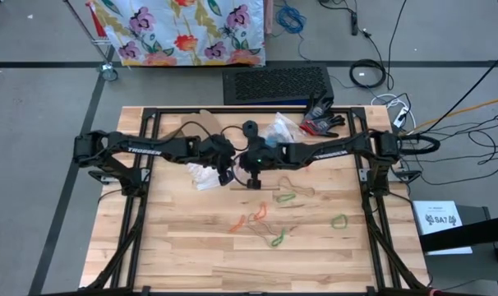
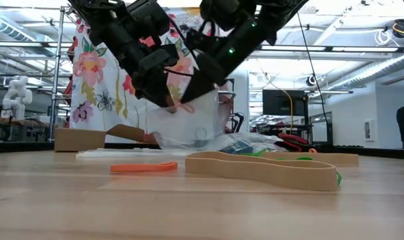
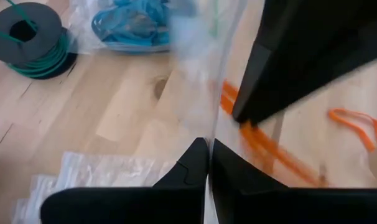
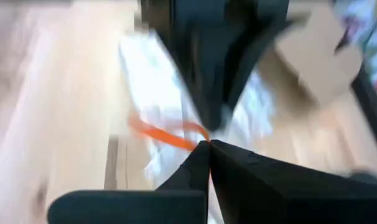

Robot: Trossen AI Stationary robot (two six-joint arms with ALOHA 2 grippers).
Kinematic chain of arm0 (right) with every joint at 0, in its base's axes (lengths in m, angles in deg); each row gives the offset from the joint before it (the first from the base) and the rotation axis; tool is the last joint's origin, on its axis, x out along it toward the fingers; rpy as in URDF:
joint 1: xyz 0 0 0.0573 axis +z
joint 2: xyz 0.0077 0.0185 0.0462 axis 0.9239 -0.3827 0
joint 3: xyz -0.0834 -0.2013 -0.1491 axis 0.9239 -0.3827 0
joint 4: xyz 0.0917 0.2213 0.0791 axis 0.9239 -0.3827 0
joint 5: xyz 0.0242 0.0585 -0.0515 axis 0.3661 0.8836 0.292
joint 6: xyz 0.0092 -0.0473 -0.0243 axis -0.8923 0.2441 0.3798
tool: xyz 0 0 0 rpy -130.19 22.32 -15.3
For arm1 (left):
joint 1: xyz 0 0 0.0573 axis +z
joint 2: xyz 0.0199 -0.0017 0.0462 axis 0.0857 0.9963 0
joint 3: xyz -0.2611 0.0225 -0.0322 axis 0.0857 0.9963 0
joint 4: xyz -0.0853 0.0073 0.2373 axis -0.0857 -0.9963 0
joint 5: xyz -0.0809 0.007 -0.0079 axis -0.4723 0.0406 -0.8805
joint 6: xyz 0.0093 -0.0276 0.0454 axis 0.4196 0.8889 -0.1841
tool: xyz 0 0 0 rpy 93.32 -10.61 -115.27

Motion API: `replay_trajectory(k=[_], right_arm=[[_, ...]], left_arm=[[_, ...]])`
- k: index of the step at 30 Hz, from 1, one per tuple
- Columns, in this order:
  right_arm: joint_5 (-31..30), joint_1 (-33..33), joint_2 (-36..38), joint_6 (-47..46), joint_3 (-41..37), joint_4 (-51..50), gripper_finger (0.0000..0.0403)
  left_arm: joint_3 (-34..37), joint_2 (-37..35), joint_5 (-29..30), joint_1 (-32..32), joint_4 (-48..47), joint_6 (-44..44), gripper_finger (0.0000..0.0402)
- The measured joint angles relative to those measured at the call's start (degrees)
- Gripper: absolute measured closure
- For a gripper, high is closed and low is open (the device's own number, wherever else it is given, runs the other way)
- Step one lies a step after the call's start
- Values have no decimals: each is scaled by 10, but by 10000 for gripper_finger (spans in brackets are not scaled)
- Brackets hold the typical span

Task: Sort rubber bands
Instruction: Put the orange rubber band into the transparent zip bag

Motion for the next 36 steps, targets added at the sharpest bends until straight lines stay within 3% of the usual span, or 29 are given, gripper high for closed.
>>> replay_trajectory(k=[5, 8, 10, 16, 21, 25, 32, 36], right_arm=[[-1, -6, 2, -13, 0, -46, 403], [-97, -8, 2, -8, 0, -20, 403], [-118, -10, 2, 6, 0, 9, 403], [37, -30, 3, -17, 0, -24, 403], [55, -58, 3, -71, 0, -56, 403], [104, -61, 3, -69, 0, -58, 403], [106, -60, 3, -55, 9, -38, 397], [38, -59, 3, -56, 29, -45, 368]], left_arm=[[0, 0, 2, 11, 6, 1, 389], [0, 0, -37, 12, 12, 1, 389], [0, -1, -50, 10, 12, 1, 389], [-7, -1, -61, 8, 9, 0, 389], [-28, -1, -45, 12, 11, 1, 389], [-38, -1, -2, 13, 11, 16, 389], [-39, -1, -10, 12, -3, 17, 389], [-39, -1, -36, 13, -14, 31, 389]])
